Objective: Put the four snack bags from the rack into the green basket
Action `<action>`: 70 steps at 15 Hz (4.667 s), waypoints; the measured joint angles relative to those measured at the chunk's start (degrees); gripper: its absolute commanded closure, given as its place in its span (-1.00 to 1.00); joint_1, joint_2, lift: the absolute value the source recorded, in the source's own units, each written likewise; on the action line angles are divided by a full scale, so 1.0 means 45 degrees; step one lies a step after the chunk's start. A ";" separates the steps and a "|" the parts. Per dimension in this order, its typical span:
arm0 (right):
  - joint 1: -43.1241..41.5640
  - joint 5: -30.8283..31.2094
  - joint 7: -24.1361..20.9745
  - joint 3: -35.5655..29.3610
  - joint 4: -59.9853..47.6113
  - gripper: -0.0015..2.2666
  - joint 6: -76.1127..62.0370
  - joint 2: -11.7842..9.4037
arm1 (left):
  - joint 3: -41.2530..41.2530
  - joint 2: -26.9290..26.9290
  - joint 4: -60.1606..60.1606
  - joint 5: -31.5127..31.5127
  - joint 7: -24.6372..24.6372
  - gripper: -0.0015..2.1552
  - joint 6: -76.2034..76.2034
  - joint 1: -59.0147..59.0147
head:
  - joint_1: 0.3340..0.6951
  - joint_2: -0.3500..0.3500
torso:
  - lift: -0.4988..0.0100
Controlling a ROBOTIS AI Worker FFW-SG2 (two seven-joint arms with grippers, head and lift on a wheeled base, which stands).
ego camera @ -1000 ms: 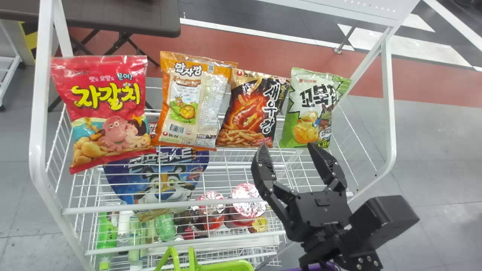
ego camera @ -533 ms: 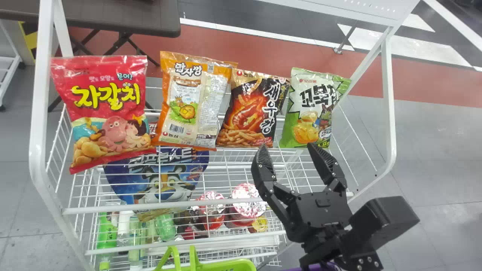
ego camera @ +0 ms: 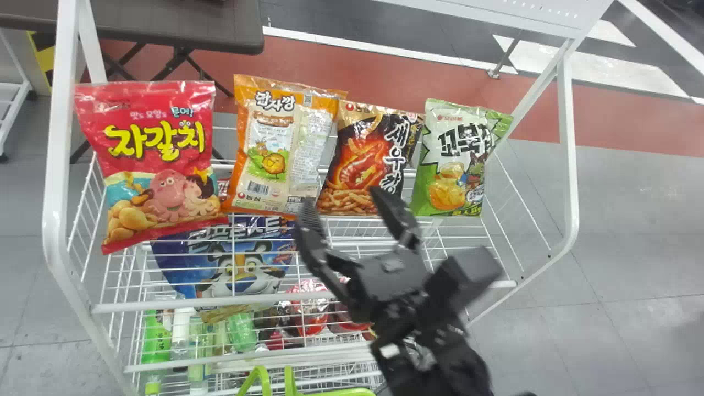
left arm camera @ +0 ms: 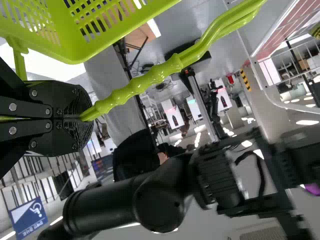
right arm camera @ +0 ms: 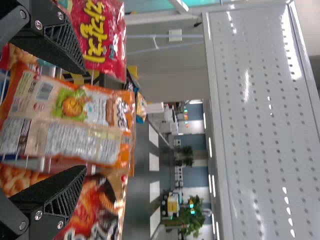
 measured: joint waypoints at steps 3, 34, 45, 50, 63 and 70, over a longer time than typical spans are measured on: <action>-0.2582 0.0356 -0.0507 0.1790 0.1771 -0.84 0.1289 0.0070 | -0.0101 0.0045 0.0022 -0.0071 -0.0110 0.99 0.0013 -0.0094 | 1.00 -0.56 | 0.94; -0.4028 -0.0525 0.2923 0.1597 0.1192 0.69 0.4904 0.0474 | -0.0318 0.0212 0.0235 -0.0086 -0.0171 0.98 -0.0287 -0.0410 | 1.00 -0.13 | 0.94; 0.1154 -0.1700 0.4262 -0.3360 -0.6608 0.69 1.2368 -0.1603 | 0.0916 0.0134 0.0326 0.0440 -0.0205 0.99 -0.0880 -0.0332 | 1.00 -1.00 | 0.94; 0.2373 -0.1740 0.4917 -0.5652 -0.7802 0.70 1.5192 -0.1852 | 0.1268 -0.0080 0.0299 0.0601 -0.0046 0.99 -0.1364 -0.0155 | 1.00 -1.00 | 0.94; 0.3417 -0.1830 0.4004 -0.3141 -0.5436 0.69 1.4766 -0.0302 | 0.0792 -0.0218 0.0324 0.0471 0.0181 0.99 -0.1765 -0.0155 | 1.00 -1.00 | 0.94; 0.3450 -0.0824 0.3820 -0.1307 -0.4859 0.40 1.4633 -0.0874 | 0.0826 -0.0218 0.0560 0.0470 0.0042 0.99 -0.2238 -0.0183 | 1.00 -1.00 | 0.94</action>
